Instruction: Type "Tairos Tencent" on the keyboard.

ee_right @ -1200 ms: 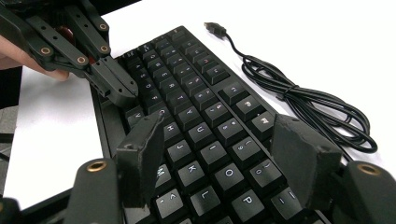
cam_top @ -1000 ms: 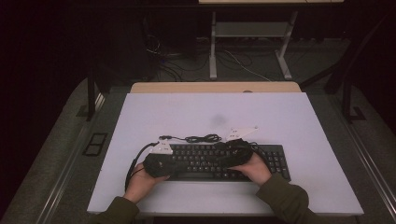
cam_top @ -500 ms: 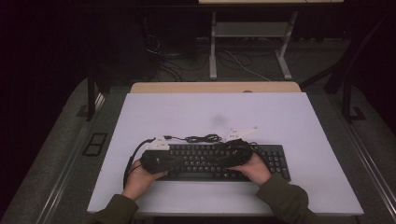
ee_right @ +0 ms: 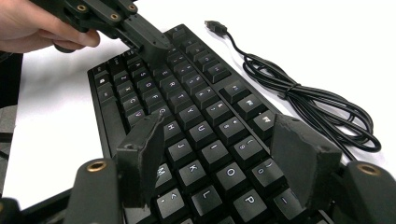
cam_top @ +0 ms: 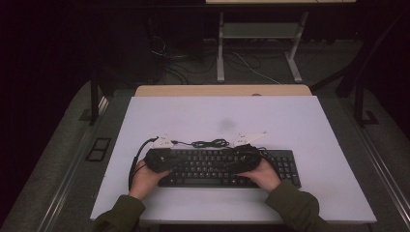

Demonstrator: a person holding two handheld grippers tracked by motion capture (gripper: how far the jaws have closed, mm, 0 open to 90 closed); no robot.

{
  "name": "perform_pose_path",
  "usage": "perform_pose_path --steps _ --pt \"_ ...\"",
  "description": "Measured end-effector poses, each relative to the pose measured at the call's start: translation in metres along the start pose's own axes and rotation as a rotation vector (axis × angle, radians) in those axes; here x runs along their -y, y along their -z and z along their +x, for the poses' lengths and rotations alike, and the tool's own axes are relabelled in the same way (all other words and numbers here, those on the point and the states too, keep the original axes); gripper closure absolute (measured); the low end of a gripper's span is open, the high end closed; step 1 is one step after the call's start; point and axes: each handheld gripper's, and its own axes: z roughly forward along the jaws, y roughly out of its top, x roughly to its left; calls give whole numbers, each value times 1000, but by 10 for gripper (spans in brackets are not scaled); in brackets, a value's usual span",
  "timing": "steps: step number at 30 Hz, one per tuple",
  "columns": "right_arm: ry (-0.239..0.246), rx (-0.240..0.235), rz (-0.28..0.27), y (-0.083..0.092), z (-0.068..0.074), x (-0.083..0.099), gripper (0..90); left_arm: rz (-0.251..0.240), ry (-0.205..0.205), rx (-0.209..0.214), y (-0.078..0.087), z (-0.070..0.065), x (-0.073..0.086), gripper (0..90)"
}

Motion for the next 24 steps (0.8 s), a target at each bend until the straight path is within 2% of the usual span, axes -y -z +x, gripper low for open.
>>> perform_pose_path --steps 4,10,24 --pt "2 0 -1 0 0 0 344 7 -11 1 -3 1 0 891" --pt "0 1 -1 0 0 0 344 24 -9 7 -6 0 2 891" --pt "1 1 -1 0 0 0 344 30 -4 9 -7 1 4 890"
